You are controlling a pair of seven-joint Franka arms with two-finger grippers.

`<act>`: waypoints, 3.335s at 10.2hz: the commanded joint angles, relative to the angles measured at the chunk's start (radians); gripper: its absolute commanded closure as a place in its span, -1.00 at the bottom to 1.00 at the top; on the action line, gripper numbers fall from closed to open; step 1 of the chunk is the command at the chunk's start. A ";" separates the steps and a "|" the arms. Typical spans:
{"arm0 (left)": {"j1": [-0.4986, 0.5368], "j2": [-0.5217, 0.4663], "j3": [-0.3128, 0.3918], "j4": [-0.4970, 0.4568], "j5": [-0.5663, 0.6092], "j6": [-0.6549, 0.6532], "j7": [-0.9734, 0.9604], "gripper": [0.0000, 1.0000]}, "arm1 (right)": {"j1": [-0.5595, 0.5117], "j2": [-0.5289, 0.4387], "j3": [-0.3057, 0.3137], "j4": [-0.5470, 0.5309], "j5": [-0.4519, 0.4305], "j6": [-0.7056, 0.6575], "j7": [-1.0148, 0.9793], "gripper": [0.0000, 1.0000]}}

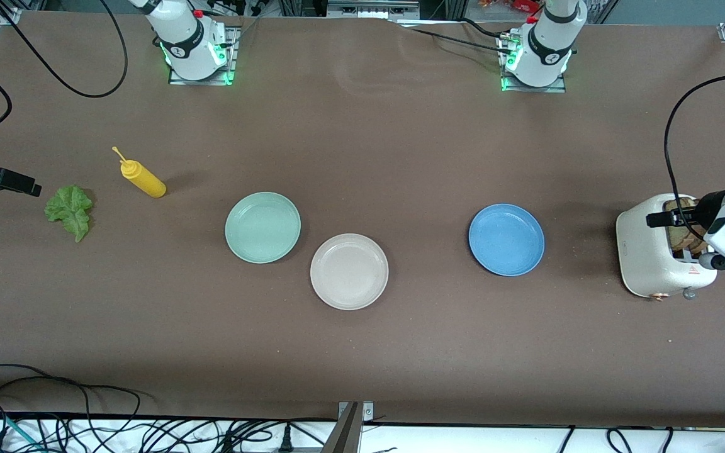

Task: Make sandwich on beige plate with both arms
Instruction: 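Lower the left gripper onto a toast slice in the toaster and grasp, then lift the toast slice up out of the toaster with the left gripper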

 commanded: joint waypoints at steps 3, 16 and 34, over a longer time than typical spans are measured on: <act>0.058 0.002 -0.005 -0.024 0.022 0.074 0.143 -1.00 | -0.004 -0.011 0.003 -0.006 0.000 -0.006 -0.002 -1.00; 0.115 -0.097 -0.005 -0.297 -0.027 0.354 0.152 -0.89 | -0.002 -0.011 0.003 -0.006 0.000 -0.005 -0.004 -1.00; 0.016 -0.051 -0.011 0.100 -0.250 -0.137 0.214 1.00 | -0.002 -0.011 0.003 -0.006 0.000 -0.005 -0.004 -1.00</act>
